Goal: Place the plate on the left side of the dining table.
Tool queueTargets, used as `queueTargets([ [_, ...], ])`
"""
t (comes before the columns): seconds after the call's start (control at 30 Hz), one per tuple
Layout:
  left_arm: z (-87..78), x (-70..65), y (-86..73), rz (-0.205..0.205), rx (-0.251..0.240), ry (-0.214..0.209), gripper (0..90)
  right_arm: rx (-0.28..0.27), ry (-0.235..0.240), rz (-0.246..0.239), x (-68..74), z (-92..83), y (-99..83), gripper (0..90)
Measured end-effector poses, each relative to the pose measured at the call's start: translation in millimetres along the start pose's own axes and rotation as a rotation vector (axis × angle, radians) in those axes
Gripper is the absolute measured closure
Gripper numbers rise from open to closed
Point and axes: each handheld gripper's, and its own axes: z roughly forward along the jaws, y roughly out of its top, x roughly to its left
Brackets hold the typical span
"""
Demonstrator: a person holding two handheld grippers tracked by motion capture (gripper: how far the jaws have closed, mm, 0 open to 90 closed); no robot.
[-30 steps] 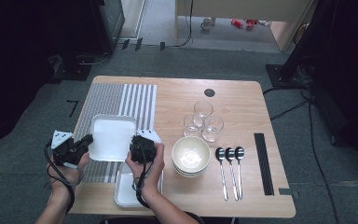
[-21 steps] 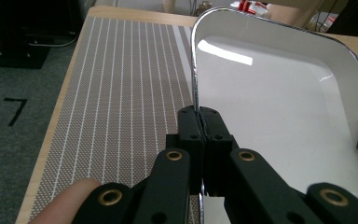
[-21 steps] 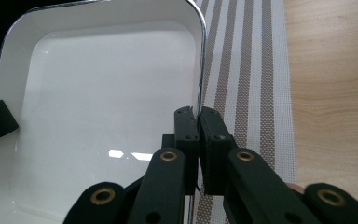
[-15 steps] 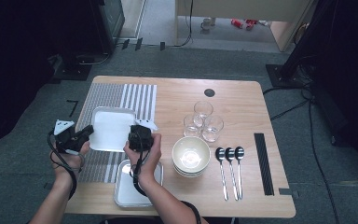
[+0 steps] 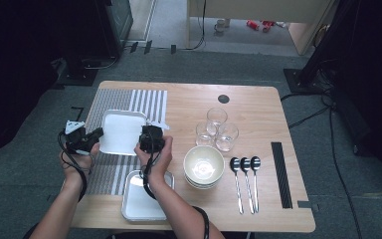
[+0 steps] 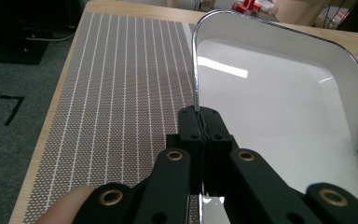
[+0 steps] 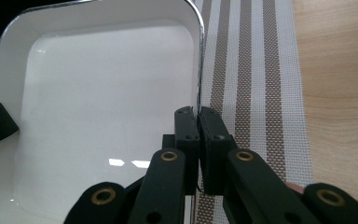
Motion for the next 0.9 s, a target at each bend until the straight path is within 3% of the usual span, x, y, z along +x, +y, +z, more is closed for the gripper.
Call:
queueTargets([
  [0.2,12.2,11.5,-0.6,-0.050,0.037,0.010,90.0,0.055,-0.021,-0.014,6.0,16.3,5.4,87.7],
  [0.4,27.5,19.3,0.0,-0.065,0.074,0.023,90.0,0.097,-0.029,0.001,6.2,33.9,11.3,87.8],
  [0.7,50.6,28.9,0.5,-0.086,0.139,0.029,89.2,0.131,-0.060,0.016,6.3,53.1,12.9,87.9],
  [0.9,57.6,31.0,-0.8,-0.121,0.144,0.036,89.5,0.147,-0.053,0.022,1.7,63.2,13.6,87.4],
])
